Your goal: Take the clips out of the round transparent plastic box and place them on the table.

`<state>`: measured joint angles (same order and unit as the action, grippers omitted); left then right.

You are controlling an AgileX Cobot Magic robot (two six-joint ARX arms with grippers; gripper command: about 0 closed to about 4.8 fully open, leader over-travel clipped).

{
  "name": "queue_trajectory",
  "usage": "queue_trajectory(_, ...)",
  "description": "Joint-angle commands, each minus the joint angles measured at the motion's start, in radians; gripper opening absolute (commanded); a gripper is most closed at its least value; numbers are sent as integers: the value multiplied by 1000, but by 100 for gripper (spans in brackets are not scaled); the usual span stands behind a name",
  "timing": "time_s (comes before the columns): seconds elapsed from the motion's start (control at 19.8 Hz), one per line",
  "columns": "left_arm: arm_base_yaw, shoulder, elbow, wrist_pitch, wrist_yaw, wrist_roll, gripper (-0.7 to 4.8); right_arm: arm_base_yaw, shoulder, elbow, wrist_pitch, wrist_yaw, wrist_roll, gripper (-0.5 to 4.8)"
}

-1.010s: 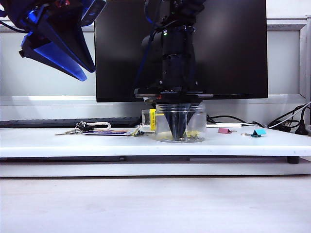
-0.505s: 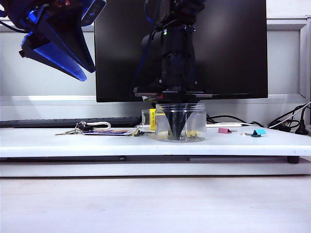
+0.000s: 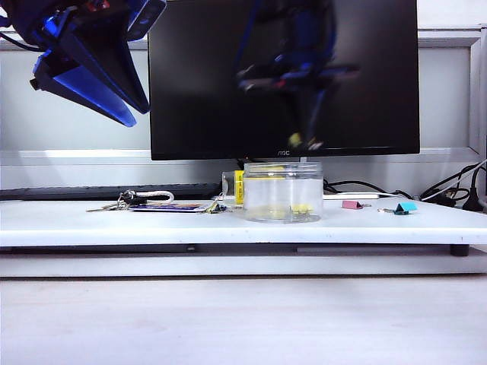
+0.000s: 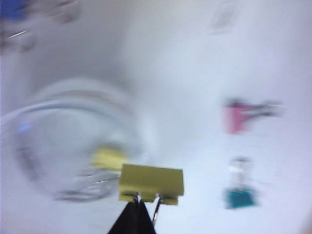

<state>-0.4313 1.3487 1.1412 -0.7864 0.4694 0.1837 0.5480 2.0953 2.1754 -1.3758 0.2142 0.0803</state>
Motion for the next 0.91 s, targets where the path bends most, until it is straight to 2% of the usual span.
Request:
queue_trajectory(0.05, 0, -5, 0, -5, 7, 3, 152, -75, 1, -9, 2, -24, -2, -1)
queue_trajectory(0.25, 0, -5, 0, 12, 7, 0, 152, -145, 7, -54, 37, -158, -3, -1)
queue_trajectory(0.51, 0, -5, 0, 19, 6, 0, 151, -154, 60, -124, 80, -218, -10, 3)
queue_trajectory(0.56, 0, -5, 0, 19, 6, 0, 151, -154, 69, -125, 79, -221, -10, 44)
queue_trajectory(0.61, 0, -5, 0, 19, 6, 0, 151, -154, 75, -125, 81, -220, -10, 129)
queue_trajectory(0.91, 0, -5, 0, 33, 6, 0, 151, -154, 39, -114, 86, -227, -10, 130)
